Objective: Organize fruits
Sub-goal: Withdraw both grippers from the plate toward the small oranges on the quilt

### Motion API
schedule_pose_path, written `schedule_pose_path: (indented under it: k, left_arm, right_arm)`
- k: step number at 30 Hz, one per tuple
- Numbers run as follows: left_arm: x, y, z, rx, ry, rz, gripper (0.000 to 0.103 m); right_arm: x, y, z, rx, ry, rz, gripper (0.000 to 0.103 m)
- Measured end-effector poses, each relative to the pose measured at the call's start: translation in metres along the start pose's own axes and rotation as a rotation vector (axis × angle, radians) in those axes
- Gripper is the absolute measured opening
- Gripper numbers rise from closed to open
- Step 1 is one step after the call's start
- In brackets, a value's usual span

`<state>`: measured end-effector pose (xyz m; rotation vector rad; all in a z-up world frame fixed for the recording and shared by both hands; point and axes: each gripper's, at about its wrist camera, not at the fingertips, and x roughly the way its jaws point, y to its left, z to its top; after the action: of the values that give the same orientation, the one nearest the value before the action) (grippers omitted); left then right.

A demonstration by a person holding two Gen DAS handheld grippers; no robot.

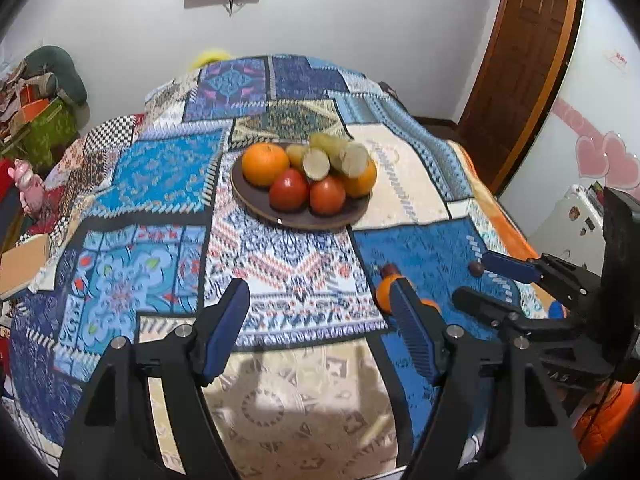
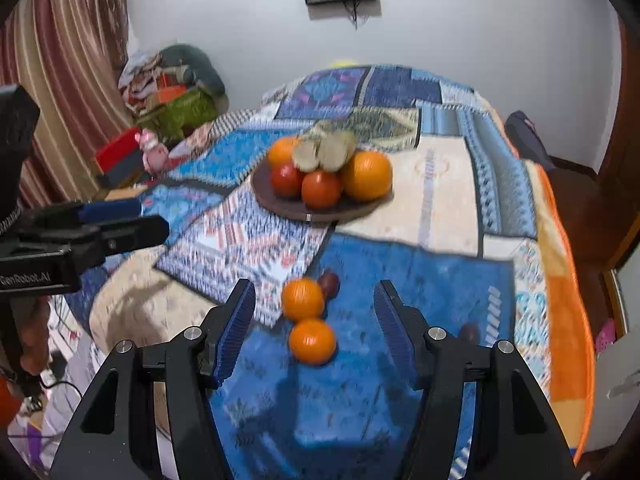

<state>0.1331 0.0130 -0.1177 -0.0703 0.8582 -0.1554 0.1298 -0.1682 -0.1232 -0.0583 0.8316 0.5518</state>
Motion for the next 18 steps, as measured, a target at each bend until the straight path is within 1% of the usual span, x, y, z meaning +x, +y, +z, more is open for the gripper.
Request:
schedule_pose_path:
  k: [7,10,13,14,18]
  left_arm:
    - [0.022,-0.011,-0.015,0.018,0.068,-0.019,0.072]
    - [0.033,-0.014,-0.017,0.012,0.090,-0.041,0.072]
    - [0.045,-0.018,-0.018,0.013,0.103,-0.036,0.072]
    - [0.049,-0.019,-0.018,0.017,0.113,-0.034,0.072]
    - [0.065,-0.024,-0.017,0.021,0.140,-0.041,0.072]
  right_arm:
    - [0.021,0.002,-0.023,0.021,0.074,0.027,0.058]
    - [0.030,0.003,-0.028,0.015,0.104,0.035,0.049]
    - [0.039,0.000,-0.030,0.022,0.124,0.040,0.045]
    - [0.042,-0.002,-0.030,0.026,0.131,0.046,0.042]
    - [0.047,-0.006,-0.030,0.040,0.123,0.046,0.036]
